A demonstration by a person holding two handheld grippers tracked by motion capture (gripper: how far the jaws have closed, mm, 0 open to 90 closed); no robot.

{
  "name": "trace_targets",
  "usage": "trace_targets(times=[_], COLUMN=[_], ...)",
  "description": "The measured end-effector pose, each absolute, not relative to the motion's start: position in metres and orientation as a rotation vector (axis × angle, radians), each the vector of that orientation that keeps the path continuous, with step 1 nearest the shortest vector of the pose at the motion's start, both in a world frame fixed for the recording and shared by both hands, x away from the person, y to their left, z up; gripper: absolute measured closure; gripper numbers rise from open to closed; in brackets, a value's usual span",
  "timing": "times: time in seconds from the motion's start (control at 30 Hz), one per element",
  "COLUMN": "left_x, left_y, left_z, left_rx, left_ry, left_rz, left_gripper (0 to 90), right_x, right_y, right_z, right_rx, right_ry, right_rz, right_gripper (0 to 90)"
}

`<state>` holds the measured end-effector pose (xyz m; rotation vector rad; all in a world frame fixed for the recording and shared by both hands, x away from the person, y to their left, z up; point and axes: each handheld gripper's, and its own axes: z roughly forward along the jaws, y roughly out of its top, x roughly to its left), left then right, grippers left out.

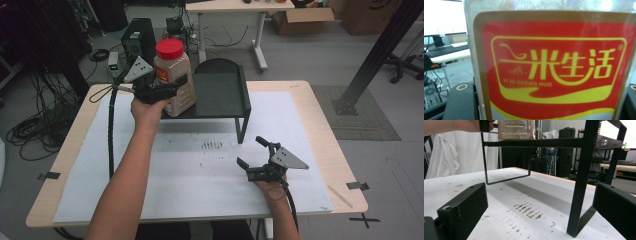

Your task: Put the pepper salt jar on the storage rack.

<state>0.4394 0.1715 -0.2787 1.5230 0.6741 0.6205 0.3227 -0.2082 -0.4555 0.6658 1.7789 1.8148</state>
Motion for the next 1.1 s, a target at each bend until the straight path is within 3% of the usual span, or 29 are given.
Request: trace_targets(times=[0.33,1.1], left_x=[0.439,0.428], left_y=[0.171,0.173], left_z=[-0.278,-0.272], left_rx=[1.519,1.547], left_ry=[0.686,0.717], left_rz=[0.608,0.584], left_gripper=[23.6,9.2], right_x=[0.323,0.323], right_y=[-0.208,-0.208], right_z=[-0.456,-0.455], right_rx=[0.668,0.667], right_ry=[1.779,1.78], right_rz=[1.816,1.816], right_gripper=[0.0,0.0])
